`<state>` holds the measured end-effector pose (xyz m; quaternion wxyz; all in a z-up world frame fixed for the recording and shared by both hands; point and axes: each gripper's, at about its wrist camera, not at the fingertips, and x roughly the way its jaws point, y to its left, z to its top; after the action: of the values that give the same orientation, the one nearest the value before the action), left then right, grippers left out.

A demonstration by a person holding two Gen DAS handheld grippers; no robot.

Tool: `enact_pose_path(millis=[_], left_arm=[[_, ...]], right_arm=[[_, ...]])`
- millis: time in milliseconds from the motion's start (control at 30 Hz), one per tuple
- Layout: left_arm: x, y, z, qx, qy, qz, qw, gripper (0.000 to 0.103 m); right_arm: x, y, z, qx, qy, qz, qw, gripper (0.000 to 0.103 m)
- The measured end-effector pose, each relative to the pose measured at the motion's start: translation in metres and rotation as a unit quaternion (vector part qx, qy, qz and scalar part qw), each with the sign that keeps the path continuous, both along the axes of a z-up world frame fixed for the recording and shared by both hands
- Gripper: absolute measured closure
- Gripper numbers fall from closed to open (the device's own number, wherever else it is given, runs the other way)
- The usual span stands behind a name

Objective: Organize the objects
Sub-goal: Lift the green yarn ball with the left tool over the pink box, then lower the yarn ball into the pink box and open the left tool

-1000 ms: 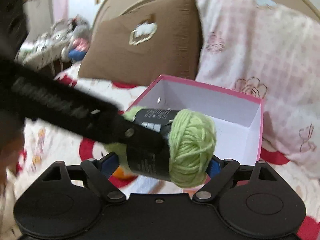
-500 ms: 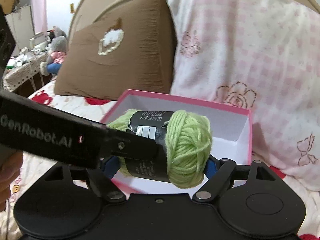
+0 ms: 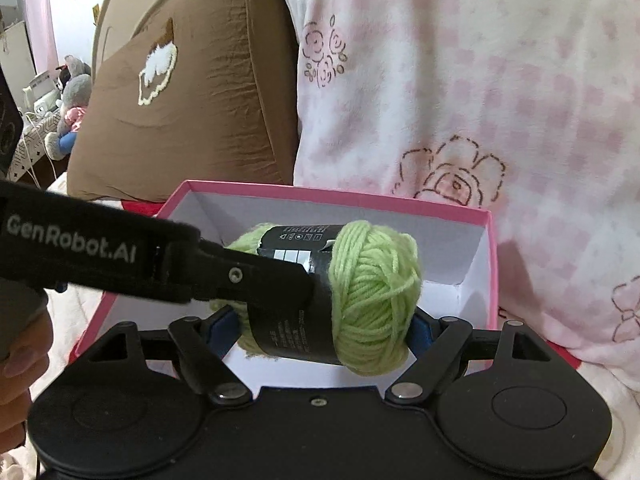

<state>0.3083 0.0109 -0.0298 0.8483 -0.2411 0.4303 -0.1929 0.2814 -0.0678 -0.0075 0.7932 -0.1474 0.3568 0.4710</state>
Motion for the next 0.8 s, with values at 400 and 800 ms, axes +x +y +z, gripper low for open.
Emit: enact_pose_path(millis=[400, 800], left_arm=[[0.034, -0.003, -0.024, 0.015, 0.031, -0.008, 0.9994, 0.052], [0.051, -0.001, -0.043, 0.021, 0.079, 0.022, 0.9964, 0.059]], right_arm=[[0.018, 0.031, -0.023, -0.05, -0.004, -0.043, 0.998, 0.02], [0.022, 0.054, -0.043, -0.113, -0.021, -0.02, 0.993, 0.021]])
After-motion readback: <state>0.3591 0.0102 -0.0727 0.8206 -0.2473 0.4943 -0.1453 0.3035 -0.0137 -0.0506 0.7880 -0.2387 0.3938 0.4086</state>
